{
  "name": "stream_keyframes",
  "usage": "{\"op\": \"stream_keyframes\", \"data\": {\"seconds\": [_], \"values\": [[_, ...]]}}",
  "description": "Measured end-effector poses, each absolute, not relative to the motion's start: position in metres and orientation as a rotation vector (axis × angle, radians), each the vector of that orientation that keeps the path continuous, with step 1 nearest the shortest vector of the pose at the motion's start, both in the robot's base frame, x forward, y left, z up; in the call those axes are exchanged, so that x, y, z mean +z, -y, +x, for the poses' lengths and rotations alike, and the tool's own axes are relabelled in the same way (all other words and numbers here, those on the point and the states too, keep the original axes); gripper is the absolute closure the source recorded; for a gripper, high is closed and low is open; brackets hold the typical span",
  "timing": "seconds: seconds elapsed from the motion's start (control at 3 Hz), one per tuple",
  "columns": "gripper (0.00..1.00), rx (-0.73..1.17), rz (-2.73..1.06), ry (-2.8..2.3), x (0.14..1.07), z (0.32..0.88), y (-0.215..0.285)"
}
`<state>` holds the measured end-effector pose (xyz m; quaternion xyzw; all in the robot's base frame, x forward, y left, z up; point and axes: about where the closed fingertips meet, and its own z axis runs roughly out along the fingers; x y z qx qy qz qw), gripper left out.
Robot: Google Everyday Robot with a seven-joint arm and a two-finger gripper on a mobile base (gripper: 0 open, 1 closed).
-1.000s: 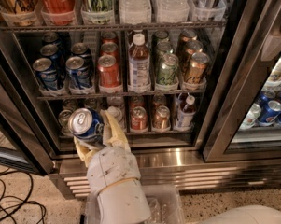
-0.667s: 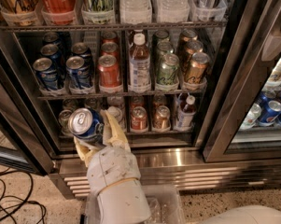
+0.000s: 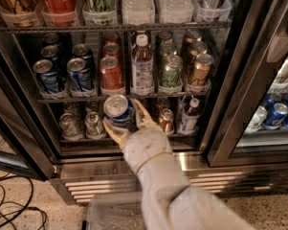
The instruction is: Pick pepsi can from middle shelf of fridge
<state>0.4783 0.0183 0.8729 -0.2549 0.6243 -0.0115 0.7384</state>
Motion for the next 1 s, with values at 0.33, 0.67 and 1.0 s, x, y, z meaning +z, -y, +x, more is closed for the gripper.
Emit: {"op": "stream_keyframes", "data": {"seconds": [0.33, 0.67, 1.0], "values": [[1.0, 0.033, -0.58, -1.372, 0.888, 0.517, 0.024], [1.0, 0.083, -0.587, -1.342, 0.901, 0.533, 0.035], [1.0, 0.083, -0.587, -1.342, 0.901, 0.533, 0.035]]}}
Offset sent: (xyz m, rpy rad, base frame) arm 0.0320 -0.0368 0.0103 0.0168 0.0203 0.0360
